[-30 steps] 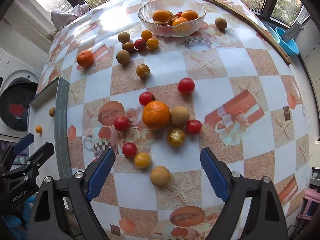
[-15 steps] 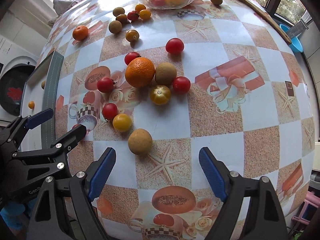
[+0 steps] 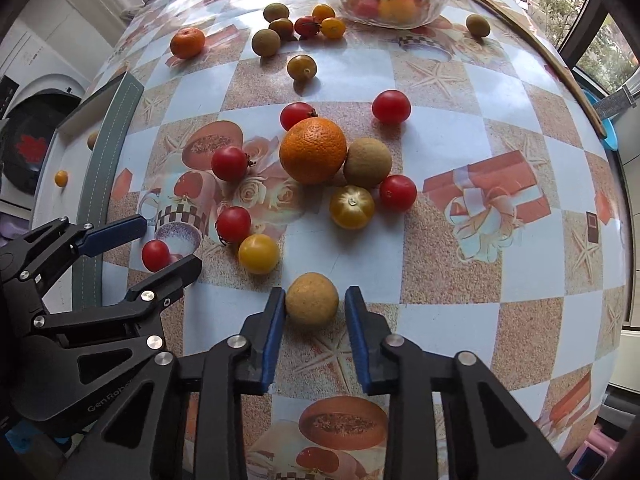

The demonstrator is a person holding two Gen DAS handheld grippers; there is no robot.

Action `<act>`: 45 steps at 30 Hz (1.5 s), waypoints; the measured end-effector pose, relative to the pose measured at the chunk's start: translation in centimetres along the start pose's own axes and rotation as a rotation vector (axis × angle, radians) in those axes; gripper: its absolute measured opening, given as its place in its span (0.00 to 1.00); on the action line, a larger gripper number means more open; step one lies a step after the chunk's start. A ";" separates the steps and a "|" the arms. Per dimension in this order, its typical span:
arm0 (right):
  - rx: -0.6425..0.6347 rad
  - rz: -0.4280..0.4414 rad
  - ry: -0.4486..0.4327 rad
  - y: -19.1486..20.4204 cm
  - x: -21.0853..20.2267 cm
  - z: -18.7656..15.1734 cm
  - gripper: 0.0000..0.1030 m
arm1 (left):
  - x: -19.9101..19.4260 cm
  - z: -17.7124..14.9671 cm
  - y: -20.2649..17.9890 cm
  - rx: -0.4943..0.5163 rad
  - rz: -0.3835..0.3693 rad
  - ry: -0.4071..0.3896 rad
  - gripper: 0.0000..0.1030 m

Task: Organize fruits
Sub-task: 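Grasp a red cherry tomato with the left tool while the right tool grasps another brown fruit, then carry both fruits to the white tray and open both tools to drop them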

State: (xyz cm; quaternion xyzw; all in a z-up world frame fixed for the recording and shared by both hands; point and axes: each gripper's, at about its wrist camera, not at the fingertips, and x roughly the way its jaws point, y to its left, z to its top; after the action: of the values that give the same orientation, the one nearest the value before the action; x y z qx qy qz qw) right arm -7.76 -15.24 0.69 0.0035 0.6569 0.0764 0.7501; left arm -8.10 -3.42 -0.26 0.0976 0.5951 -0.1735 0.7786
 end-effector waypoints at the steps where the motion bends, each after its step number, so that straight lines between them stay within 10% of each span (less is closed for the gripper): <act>1: 0.008 0.007 0.002 -0.1 0.0 0.0 0.28 | -0.1 0.0 -0.3 0.007 -0.006 -0.002 0.22; 14: 0.083 0.056 -0.023 -1.3 -1.8 0.6 0.28 | -3.3 0.1 3.9 -0.173 -0.108 -0.009 0.21; 45: -0.150 0.171 -0.050 13.3 -2.6 5.2 0.28 | -6.3 -7.2 19.0 -0.469 0.068 -0.080 0.21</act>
State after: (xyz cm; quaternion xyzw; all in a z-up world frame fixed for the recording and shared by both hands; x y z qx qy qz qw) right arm -4.39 -1.92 5.37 0.0051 0.6276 0.1889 0.7552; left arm -8.69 17.62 2.82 -0.0726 0.5841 -0.0080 0.8084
